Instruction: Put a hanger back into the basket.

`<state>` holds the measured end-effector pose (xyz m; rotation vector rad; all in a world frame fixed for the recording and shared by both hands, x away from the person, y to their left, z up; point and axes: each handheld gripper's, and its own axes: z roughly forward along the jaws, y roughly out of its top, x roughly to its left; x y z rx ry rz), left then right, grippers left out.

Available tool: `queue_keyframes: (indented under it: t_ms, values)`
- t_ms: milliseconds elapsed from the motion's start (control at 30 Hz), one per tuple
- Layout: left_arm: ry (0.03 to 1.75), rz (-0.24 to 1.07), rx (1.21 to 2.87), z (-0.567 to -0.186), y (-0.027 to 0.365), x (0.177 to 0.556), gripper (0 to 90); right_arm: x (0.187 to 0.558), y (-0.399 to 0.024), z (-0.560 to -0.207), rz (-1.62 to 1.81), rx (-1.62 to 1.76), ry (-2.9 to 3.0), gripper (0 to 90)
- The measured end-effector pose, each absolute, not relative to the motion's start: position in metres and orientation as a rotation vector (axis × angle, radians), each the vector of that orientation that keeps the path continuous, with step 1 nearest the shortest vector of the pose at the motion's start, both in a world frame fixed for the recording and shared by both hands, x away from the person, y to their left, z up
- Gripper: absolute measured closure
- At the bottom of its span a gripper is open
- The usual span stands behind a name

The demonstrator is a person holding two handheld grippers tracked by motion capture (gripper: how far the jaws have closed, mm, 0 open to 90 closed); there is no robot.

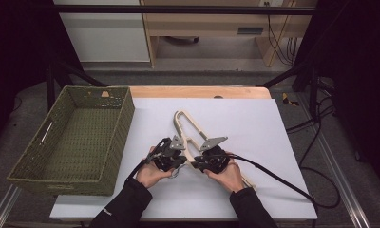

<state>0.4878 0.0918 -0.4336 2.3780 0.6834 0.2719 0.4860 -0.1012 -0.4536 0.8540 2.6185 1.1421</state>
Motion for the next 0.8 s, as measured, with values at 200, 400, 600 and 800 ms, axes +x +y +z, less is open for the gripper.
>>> queue_keyframes:
  t_ms: [200,400,600,800]
  values:
    - [0.703,0.275,2.377,-0.431,0.09,0.486,88.5,0.485,-0.101,-0.453,1.139,0.868,2.617,71.9]
    - [0.722,0.319,2.397,-0.422,0.083,0.48,88.5,0.478,-0.104,-0.444,1.148,0.802,2.535,41.5]
    - [0.745,0.327,2.407,-0.406,0.077,0.477,88.6,0.466,-0.105,-0.436,1.128,0.733,2.48,35.5]
    - [0.781,0.316,2.389,-0.392,0.069,0.477,88.5,0.463,-0.104,-0.434,1.053,0.695,2.468,55.7]
